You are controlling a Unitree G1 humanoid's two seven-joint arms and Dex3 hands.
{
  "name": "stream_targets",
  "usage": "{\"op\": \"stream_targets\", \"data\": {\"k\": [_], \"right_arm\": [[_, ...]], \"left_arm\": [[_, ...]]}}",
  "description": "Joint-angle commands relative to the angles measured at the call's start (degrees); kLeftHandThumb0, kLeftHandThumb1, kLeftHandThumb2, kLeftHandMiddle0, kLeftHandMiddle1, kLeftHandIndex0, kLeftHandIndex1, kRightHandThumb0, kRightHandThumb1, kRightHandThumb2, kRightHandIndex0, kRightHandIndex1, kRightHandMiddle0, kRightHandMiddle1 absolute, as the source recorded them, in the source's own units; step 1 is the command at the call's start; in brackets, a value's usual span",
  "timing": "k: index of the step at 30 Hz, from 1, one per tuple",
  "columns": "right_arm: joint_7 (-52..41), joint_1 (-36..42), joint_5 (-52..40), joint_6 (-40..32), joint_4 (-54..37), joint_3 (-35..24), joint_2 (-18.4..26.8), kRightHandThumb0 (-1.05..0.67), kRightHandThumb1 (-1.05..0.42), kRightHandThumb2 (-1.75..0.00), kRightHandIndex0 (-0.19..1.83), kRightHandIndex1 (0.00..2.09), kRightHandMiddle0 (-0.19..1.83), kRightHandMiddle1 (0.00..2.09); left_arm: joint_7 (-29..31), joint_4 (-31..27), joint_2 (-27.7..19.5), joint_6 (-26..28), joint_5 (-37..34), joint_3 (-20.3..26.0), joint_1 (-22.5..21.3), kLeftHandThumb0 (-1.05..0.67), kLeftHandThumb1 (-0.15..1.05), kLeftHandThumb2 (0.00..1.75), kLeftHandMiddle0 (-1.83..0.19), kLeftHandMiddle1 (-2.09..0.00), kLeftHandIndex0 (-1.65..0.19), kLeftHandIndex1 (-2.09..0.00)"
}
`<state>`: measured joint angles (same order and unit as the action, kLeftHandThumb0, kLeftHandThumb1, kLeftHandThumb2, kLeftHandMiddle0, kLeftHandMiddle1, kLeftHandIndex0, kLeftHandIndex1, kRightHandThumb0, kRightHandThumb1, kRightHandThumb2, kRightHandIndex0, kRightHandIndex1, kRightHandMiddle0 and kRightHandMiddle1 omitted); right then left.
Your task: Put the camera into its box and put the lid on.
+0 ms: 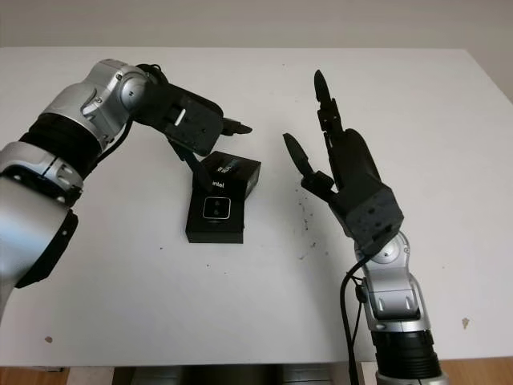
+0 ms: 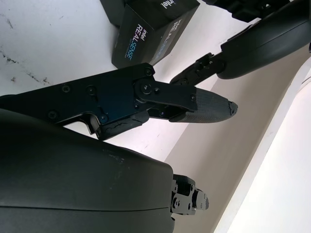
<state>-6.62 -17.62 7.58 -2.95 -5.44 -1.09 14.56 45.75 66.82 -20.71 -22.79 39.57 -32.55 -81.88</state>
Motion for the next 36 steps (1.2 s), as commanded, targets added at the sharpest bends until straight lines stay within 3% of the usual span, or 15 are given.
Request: {"op": "stream_targets", "data": {"k": [1,5,7,8,15,17,21,22,36], "right_arm": [[0.1,0.4,-0.3,0.6,-1.0,-0.3,-0.1,-0.7,-1.05,-0.54,-0.15,0.05,-0.15,0.05],[0.2,0.4,-0.2,0.6,-1.2,-0.2,-0.1,-0.69,-1.05,-0.54,-0.14,0.05,-0.16,0.05],[0.3,0.3,0.1,0.9,-1.0,-0.1,0.0,-0.69,-1.05,-0.54,-0.14,0.06,-0.15,0.06],[0.3,0.3,0.3,0.6,-1.1,-0.1,0.0,-0.69,-1.05,-0.54,-0.14,0.05,-0.15,0.06],[0.3,0.4,-0.1,-0.1,-1.5,-0.2,-0.3,-0.7,-1.05,-0.53,-0.15,0.05,-0.15,0.06],[0.3,0.4,-0.1,-0.1,-1.5,-0.2,-0.3,-0.7,-1.05,-0.53,-0.15,0.05,-0.15,0.06],[0.5,0.4,0.4,1.0,-0.9,-0.1,0.0,-0.69,-1.05,-0.54,-0.13,0.06,-0.14,0.06],[0.4,0.4,0.4,0.9,-1.0,-0.1,0.0,-0.69,-1.05,-0.54,-0.13,0.06,-0.14,0.06],[0.4,0.5,0.0,1.0,-1.1,-0.2,-0.2,-0.68,-1.05,-0.54,-0.13,0.05,-0.14,0.06]], "left_arm": [[-0.5,0.3,0.2,-0.3,0.4,-0.6,-1.9,-1.0,1.01,0.06,0.05,-0.07,0.09,-0.09],[-2.1,0.6,0.1,-1.8,1.3,-1.3,-1.4,-1.03,1.02,0.06,0.0,-0.1,0.03,-0.12],[-2.8,0.8,0.2,-2.4,1.5,-1.4,-1.1,-1.04,1.02,0.06,0.13,-0.53,0.07,-0.3],[-3.1,0.9,0.3,-2.5,1.5,-1.4,-0.9,-1.04,1.02,0.05,0.17,-0.6,0.14,-0.42],[-6.0,0.3,0.4,-2.5,2.3,-1.9,0.2,-1.01,1.01,0.05,0.19,-0.89,0.19,-0.84],[-6.7,0.2,0.4,-2.7,2.7,-2.1,0.4,-0.99,1.02,0.06,0.19,-0.82,0.19,-0.79],[-7.3,-0.2,0.6,-2.6,3.7,-3.2,0.7,-0.97,1.03,0.05,0.14,-0.22,0.18,-0.32],[-7.7,-0.3,0.6,-2.6,4.1,-3.6,0.9,-0.96,1.03,0.05,0.13,-0.16,0.17,-0.28],[-8.2,-0.1,0.8,-1.8,4.2,-4.6,2.1,-0.97,1.04,0.05,0.15,-0.04,0.16,-0.15]]}}
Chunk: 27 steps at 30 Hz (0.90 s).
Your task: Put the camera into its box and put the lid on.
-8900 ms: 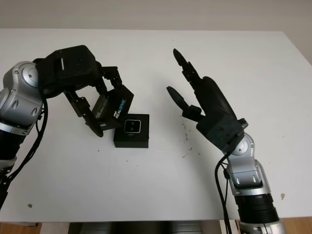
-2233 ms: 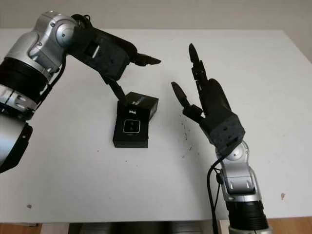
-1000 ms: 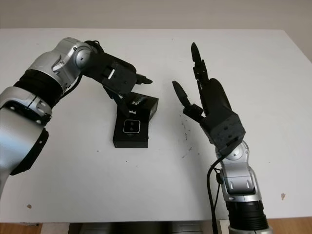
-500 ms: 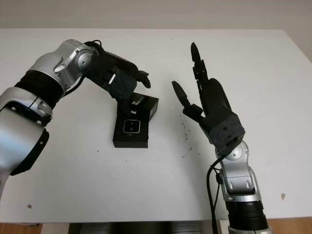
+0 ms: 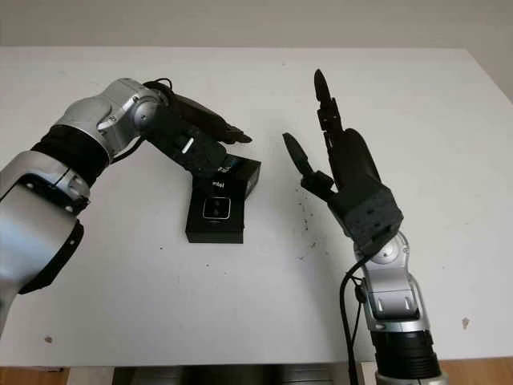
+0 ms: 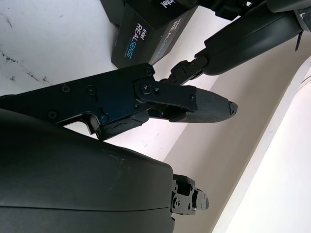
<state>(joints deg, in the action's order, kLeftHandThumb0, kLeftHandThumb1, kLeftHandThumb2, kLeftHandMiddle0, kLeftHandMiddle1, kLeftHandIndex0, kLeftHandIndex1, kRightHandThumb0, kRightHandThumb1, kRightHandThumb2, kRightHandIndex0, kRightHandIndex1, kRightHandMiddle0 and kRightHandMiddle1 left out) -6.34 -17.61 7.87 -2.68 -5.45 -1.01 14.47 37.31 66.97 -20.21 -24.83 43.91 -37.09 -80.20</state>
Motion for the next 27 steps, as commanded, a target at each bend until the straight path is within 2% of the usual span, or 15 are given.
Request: {"op": "stream_targets", "data": {"k": [1,6,8,9,10,11,12,13,15,16,17,19,22,24,27], "right_arm": [[0.1,0.5,-0.2,0.6,-1.2,-0.2,-0.1,-0.68,-1.05,-0.54,-0.14,0.05,-0.14,0.06],[0.2,0.6,-0.2,0.7,-1.2,-0.3,0.0,-0.68,-1.05,-0.54,-0.14,0.05,-0.14,0.06],[0.1,0.6,-0.4,0.4,-1.4,-0.3,-0.1,-0.68,-1.05,-0.54,-0.14,0.05,-0.14,0.06],[0.0,0.6,-0.5,0.3,-1.4,-0.3,-0.1,-0.68,-1.05,-0.54,-0.15,0.05,-0.14,0.06],[0.0,0.6,-0.5,0.5,-1.4,-0.3,-0.1,-0.68,-1.05,-0.54,-0.15,0.05,-0.14,0.06],[0.0,0.6,-0.6,0.7,-1.3,-0.3,-0.1,-0.68,-1.05,-0.54,-0.15,0.05,-0.14,0.06],[0.0,0.6,-0.5,0.9,-1.2,-0.3,-0.1,-0.67,-1.05,-0.54,-0.15,0.05,-0.14,0.06],[0.0,0.7,-0.4,1.1,-1.2,-0.2,0.0,-0.67,-1.05,-0.54,-0.14,0.05,-0.14,0.06],[0.1,0.7,-0.3,1.2,-1.1,-0.2,0.0,-0.67,-1.05,-0.54,-0.14,0.05,-0.13,0.06],[0.0,0.7,-0.5,1.2,-1.1,-0.3,0.0,-0.67,-1.05,-0.54,-0.14,0.05,-0.14,0.06],[0.0,0.8,-0.6,1.2,-1.1,-0.3,-0.1,-0.67,-1.05,-0.54,-0.14,0.05,-0.14,0.05],[0.0,0.7,-0.6,1.3,-1.0,-0.4,-0.1,-0.67,-1.05,-0.54,-0.14,0.05,-0.14,0.05],[0.1,0.7,-0.4,1.1,-1.2,-0.3,-0.1,-0.68,-1.05,-0.54,-0.14,0.05,-0.14,0.05],[0.1,0.7,-0.5,1.2,-1.2,-0.2,-0.1,-0.67,-1.05,-0.54,-0.14,0.05,-0.15,0.05],[0.1,0.7,-0.4,1.9,-0.6,-0.2,0.0,-0.67,-1.05,-0.54,-0.14,0.05,-0.14,0.05]], "left_arm": [[0.4,-0.2,0.4,0.5,-0.2,0.0,0.5,-0.97,1.03,0.05,0.15,-0.05,0.16,-0.15],[-0.4,-0.2,0.2,-0.3,0.0,-0.3,0.9,-0.94,1.04,0.06,0.07,-0.08,0.13,-0.15],[-1.4,-0.2,0.1,-1.1,-0.7,0.3,1.3,-0.87,1.05,0.07,0.02,-0.1,0.11,-0.15],[-1.8,-0.2,0.1,-1.5,-1.0,0.6,1.5,-0.79,1.05,0.08,0.05,-0.52,0.08,-0.16],[-2.4,-0.1,0.0,-2.2,-1.8,1.3,1.9,-0.76,1.05,0.09,0.12,-0.77,0.07,-0.15],[-2.8,0.1,-0.1,-3.0,-2.5,1.7,2.1,-0.68,1.05,0.11,0.1,-1.23,0.02,-0.18],[-2.9,0.4,-0.1,-3.4,-3.1,2.1,2.3,-0.62,1.05,0.15,0.03,-1.59,-0.06,-0.26],[-2.8,0.7,-0.1,-3.4,-3.5,2.3,2.4,-0.56,1.05,0.19,-0.08,-1.82,-0.05,-0.34],[-2.4,1.0,0.0,-3.1,-4.0,2.6,2.4,-0.51,1.05,0.24,-0.07,-1.89,0.08,-1.03],[-2.1,1.2,0.1,-2.9,-4.3,2.8,2.5,-0.49,1.05,0.25,-0.02,-1.97,0.12,-1.46],[-1.9,1.3,0.1,-2.8,-4.6,2.9,2.5,-0.48,1.05,0.27,0.0,-2.0,0.09,-1.67],[-1.2,1.6,0.1,-2.9,-5.0,3.1,2.4,-0.47,1.05,0.3,0.05,-2.03,0.1,-1.85],[-0.2,2.0,0.1,-2.9,-5.5,3.4,2.1,-0.46,1.05,0.37,0.11,-1.93,0.18,-1.92],[0.3,2.2,0.2,-2.7,-5.9,3.5,2.1,-0.45,1.05,0.39,0.07,-1.92,0.16,-2.0],[1.2,2.2,0.2,-2.5,-6.4,3.7,2.0,-0.44,1.05,0.43,-0.11,-1.66,0.04,-1.88]]}}
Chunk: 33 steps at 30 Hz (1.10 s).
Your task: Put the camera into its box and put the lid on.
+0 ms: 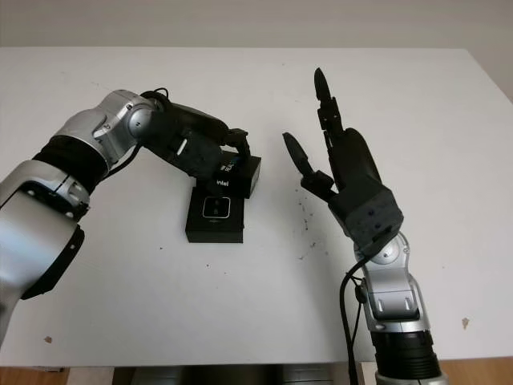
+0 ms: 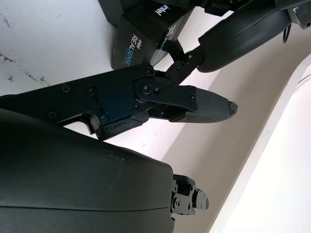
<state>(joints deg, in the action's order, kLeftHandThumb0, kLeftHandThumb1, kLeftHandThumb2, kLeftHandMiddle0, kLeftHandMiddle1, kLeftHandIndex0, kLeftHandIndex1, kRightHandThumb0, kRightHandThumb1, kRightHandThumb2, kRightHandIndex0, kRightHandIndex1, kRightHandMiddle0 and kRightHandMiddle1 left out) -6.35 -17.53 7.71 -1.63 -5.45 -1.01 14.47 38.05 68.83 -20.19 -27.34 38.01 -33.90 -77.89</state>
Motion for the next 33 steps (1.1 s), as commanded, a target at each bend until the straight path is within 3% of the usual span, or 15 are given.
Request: {"op": "stream_targets", "data": {"k": [1,4,9,15,17,24,30,33], "right_arm": [[0.2,0.6,-0.2,0.7,-0.7,-0.3,0.0,-0.67,-1.05,-0.53,-0.14,0.05,-0.14,0.06],[0.2,0.7,-0.2,0.3,-1.0,-0.2,-0.1,-0.67,-1.05,-0.53,-0.14,0.05,-0.14,0.05],[0.3,0.9,0.0,0.5,-1.0,-0.1,-0.1,-0.66,-1.05,-0.53,-0.14,0.06,-0.13,0.06],[0.3,0.9,0.4,-0.4,-1.3,0.1,-0.1,-0.68,-1.05,-0.54,-0.14,0.05,-0.14,0.05],[0.3,0.8,0.3,-0.3,-1.0,0.1,-0.1,-0.69,-1.05,-0.54,-0.14,0.05,-0.14,0.05],[0.4,0.6,0.4,-0.3,-0.6,0.2,-0.1,-0.71,-1.05,-0.53,-0.14,0.06,-0.13,0.06],[0.5,0.5,0.9,0.3,-0.3,0.4,0.1,-0.71,-1.05,-0.53,-0.12,0.06,-0.12,0.06],[0.4,0.4,1.1,0.0,-0.6,0.5,0.1,-0.71,-1.05,-0.53,-0.11,0.07,-0.12,0.06]], "left_arm": [[0.6,0.2,0.1,0.0,-0.6,0.6,-0.3,-0.44,1.05,0.43,-0.17,-1.6,-0.03,-1.86],[0.4,0.0,-0.1,-0.3,-0.1,0.5,-0.4,-0.44,1.05,0.43,-0.21,-1.55,-0.1,-1.84],[-0.1,-0.7,-1.0,0.2,0.3,0.8,-1.3,-0.44,1.05,0.45,-0.22,-1.82,-0.07,-2.08],[-5.1,-3.7,-2.8,3.6,-1.7,4.0,-0.6,-0.35,1.05,0.49,-0.24,-1.66,-0.11,-1.87],[-5.1,-6.8,-4.0,6.5,-2.2,5.1,0.2,-0.32,1.05,0.5,-0.25,-1.54,-0.06,-1.73],[-2.8,-20.6,-8.9,13.5,-4.1,8.4,5.2,-0.24,1.05,0.46,-0.26,-1.6,-0.06,-1.55],[-1.2,-32.9,-12.8,20.2,-5.3,12.1,10.2,-0.25,1.05,0.42,-0.4,-1.93,-0.12,-2.01],[1.3,-40.8,-14.5,26.2,-4.6,13.2,12.9,-0.25,1.05,0.4,-0.36,-1.82,-0.06,-1.93]]}}
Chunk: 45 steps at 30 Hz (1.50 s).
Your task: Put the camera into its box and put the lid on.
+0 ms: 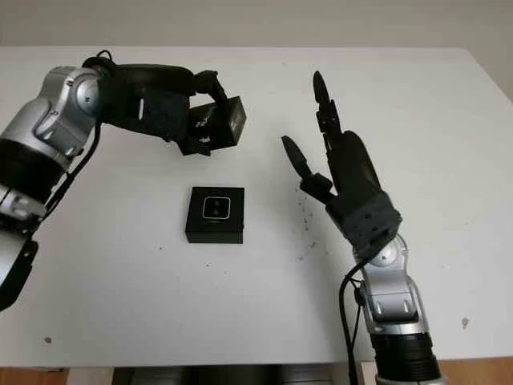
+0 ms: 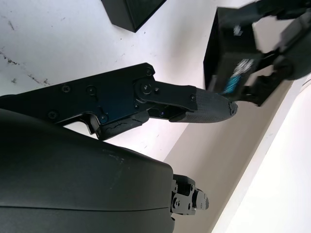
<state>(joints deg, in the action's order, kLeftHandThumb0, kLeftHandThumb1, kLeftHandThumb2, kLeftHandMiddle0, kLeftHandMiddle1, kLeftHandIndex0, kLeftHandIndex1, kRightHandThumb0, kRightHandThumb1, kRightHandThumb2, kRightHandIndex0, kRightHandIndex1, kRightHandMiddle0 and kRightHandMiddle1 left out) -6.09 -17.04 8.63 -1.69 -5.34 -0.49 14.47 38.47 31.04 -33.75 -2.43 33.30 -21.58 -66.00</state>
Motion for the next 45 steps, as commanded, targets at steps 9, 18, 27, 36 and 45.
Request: {"op": "stream_targets", "data": {"k": [9,18,27,36,45], "right_arm": [[0.9,-0.5,2.8,0.0,-0.7,1.0,0.1,-0.71,-1.05,-0.56,-0.08,0.07,-0.1,0.07],[1.1,-0.2,2.3,-1.0,-1.5,1.0,-0.5,-0.7,-1.05,-0.55,-0.1,0.06,-0.1,0.06],[2.3,-0.2,4.4,-0.8,-1.2,1.7,-0.6,-0.71,-1.05,-0.57,-0.07,0.07,-0.08,0.06],[2.5,-0.1,4.0,-0.8,-0.9,1.5,-1.0,-0.73,-1.05,-0.56,-0.07,0.06,-0.08,0.06],[2.9,-0.2,3.9,-1.4,-0.8,1.6,-1.5,-0.72,-1.05,-0.56,-0.07,0.06,-0.09,0.05]], "left_arm": [[7.8,-16.9,-5.5,10.3,3.1,0.6,8.3,-0.27,1.05,0.41,-0.33,-1.82,-0.17,-1.73],[13.6,-23.5,-6.7,12.8,0.9,1.4,13.7,-0.29,1.05,0.41,-0.41,-1.45,-0.16,-1.53],[20.1,-30.1,-5.8,22.5,0.3,0.7,16.2,-0.3,1.05,0.44,-0.35,-1.53,-0.17,-1.53],[20.5,-32.3,-3.8,25.4,-0.8,-0.2,18.0,-0.28,1.05,0.43,-0.3,-1.59,-0.05,-1.6],[19.9,-32.0,-2.9,26.2,-1.1,-1.0,18.8,-0.29,1.05,0.43,-0.3,-1.74,-0.11,-1.64]]}}
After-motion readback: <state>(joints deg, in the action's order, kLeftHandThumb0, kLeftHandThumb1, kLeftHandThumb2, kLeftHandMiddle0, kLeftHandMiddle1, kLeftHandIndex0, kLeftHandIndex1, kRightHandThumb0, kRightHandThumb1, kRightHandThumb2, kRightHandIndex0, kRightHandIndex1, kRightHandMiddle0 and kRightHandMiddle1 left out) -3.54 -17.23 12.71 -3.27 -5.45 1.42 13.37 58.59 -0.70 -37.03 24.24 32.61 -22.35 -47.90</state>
